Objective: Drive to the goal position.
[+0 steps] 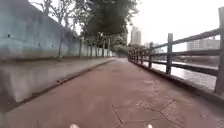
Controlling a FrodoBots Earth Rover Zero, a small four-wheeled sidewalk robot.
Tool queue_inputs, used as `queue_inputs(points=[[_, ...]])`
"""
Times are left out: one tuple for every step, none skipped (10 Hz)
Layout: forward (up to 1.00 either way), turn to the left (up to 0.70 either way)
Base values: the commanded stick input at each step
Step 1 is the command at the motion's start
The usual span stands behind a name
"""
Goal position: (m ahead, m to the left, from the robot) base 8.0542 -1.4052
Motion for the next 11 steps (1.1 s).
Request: queue_inputs(points=[[1.0, 0.0], [1.0, 0.0], [1.0, -0.12], [1.0, -0.4], [1.0, -0.4], [1.0, -0.4], [1.0, -0.35], [1.0, -0.18], [1.0, 0.0], [1.0, 0.0], [1.0, 0.0]])
